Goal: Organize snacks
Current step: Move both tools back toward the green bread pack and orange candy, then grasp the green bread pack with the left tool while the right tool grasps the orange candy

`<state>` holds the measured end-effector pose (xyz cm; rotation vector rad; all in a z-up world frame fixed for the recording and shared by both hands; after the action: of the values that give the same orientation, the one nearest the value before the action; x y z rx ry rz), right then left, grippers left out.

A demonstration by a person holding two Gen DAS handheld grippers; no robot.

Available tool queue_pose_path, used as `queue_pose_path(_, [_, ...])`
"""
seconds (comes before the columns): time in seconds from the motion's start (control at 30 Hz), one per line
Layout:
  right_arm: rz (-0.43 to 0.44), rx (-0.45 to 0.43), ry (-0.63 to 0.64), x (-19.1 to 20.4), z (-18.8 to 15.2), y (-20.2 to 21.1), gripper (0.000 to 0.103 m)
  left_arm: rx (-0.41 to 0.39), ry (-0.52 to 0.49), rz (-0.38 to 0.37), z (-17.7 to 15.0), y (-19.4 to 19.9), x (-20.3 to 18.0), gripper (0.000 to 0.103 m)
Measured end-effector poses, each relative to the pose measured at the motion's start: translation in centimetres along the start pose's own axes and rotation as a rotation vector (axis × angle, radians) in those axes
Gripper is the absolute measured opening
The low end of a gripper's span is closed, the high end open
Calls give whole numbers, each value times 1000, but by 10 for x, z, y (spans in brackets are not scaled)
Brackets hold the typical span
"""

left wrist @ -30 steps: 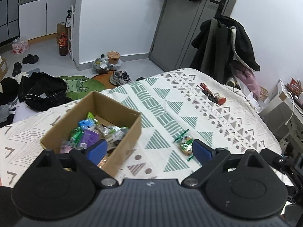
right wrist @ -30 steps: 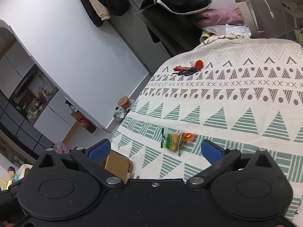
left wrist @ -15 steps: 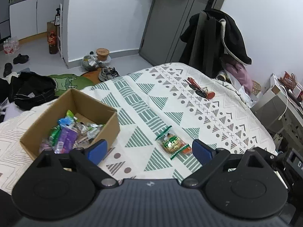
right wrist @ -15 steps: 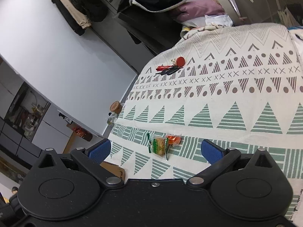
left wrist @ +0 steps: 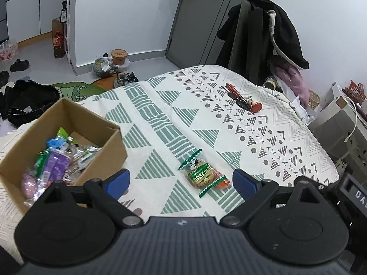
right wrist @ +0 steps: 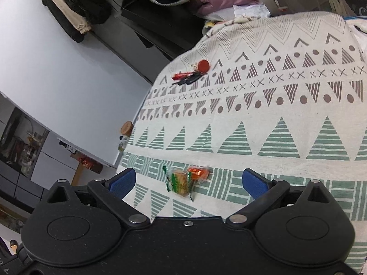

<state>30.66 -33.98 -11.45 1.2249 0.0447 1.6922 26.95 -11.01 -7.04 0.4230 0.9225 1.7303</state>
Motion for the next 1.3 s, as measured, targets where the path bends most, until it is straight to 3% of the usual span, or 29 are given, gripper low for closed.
queue_pose_path(0.13, [-23,25,-9,-7,6,-19,95,9,1,4,1,-15,-10,95])
queue_pose_path(0.67, [-67,53,-46,-35,25,-60,95,57,13,13,5,-82,-37,95])
queue_pose_path(1.3, [-82,149,-119,-58,25,-113,80,175,105,69,-9,-165,-46,93])
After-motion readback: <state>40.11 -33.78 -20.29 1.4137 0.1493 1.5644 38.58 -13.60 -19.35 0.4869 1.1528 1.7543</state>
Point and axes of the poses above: each gripper's, at about its wrist camera, not at the fingertips, and y roughly against the way its jaws point, x to its left, z to its top, the point moved 3 cm from there along -y, roughly the way its jaws point, and after that the axes turned 7 degrees about z, right-handed, at the moved point
